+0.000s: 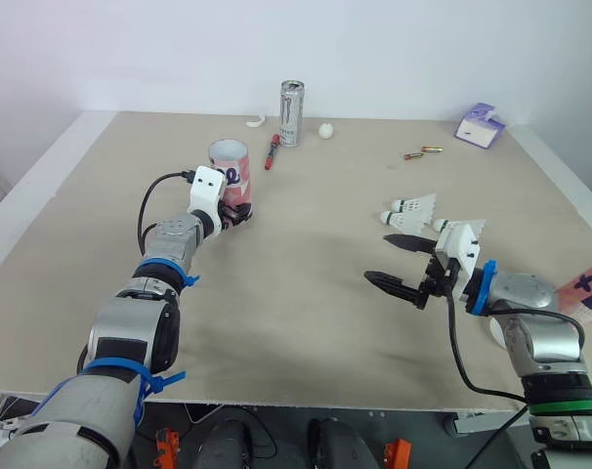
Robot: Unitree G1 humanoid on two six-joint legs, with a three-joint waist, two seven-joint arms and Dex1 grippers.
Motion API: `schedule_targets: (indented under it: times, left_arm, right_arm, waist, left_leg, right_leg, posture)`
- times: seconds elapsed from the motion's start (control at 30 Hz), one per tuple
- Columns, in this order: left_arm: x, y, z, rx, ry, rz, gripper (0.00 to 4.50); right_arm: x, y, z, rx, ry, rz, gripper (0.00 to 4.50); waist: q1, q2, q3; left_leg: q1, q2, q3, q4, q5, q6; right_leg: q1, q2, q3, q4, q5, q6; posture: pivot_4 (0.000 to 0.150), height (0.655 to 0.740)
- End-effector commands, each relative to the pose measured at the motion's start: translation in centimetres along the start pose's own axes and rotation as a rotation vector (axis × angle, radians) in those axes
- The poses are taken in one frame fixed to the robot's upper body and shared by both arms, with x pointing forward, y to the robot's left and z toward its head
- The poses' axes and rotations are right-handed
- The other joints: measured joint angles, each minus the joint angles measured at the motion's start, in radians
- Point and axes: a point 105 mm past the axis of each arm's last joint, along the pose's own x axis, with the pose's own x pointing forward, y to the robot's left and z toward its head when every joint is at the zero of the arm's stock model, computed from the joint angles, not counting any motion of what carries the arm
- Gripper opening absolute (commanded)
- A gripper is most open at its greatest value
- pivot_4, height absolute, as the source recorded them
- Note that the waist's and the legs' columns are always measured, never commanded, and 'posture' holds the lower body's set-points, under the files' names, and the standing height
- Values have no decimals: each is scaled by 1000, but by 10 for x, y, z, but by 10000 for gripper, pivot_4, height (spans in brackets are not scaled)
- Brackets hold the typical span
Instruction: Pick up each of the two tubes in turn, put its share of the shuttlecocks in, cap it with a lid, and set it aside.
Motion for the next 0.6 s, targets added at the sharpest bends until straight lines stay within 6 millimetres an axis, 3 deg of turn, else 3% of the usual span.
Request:
schedule_targets:
  times: [0.03,0.13,0.23,0.6]
  left_arm:
    - [-3,9,10,13,-39,17,39824]
    - [-4,9,8,7,-37,12,39824]
    - [-4,10,8,6,-41,22,32521]
    - [-7,12,15,91,-68,-3,32521]
  right_arm:
    - [-5,-4,15,-47,-35,-17,45000]
    - [-4,-3,15,-45,-34,-14,45000]
    - [-4,-3,14,-45,-33,-12,45000]
    - [-6,-1,13,-39,-33,-18,45000]
  waist:
    - [0,0,0]
    - [0,0,0]
    - [0,0,0]
    - [0,0,0]
  left_leg:
    - [0,0,0,0,0,0]
    - [0,0,0,0,0,0]
    - [0,0,0,0,0,0]
    - [0,0,0,0,0,0]
  right_leg:
    - [0,0,0,0,0,0]
    - [0,0,0,0,0,0]
    - [0,0,0,0,0,0]
    - [0,0,0,0,0,0]
  posture:
    - [1500,7400]
    - [1500,7400]
    - [1500,7400]
    - [1500,7400]
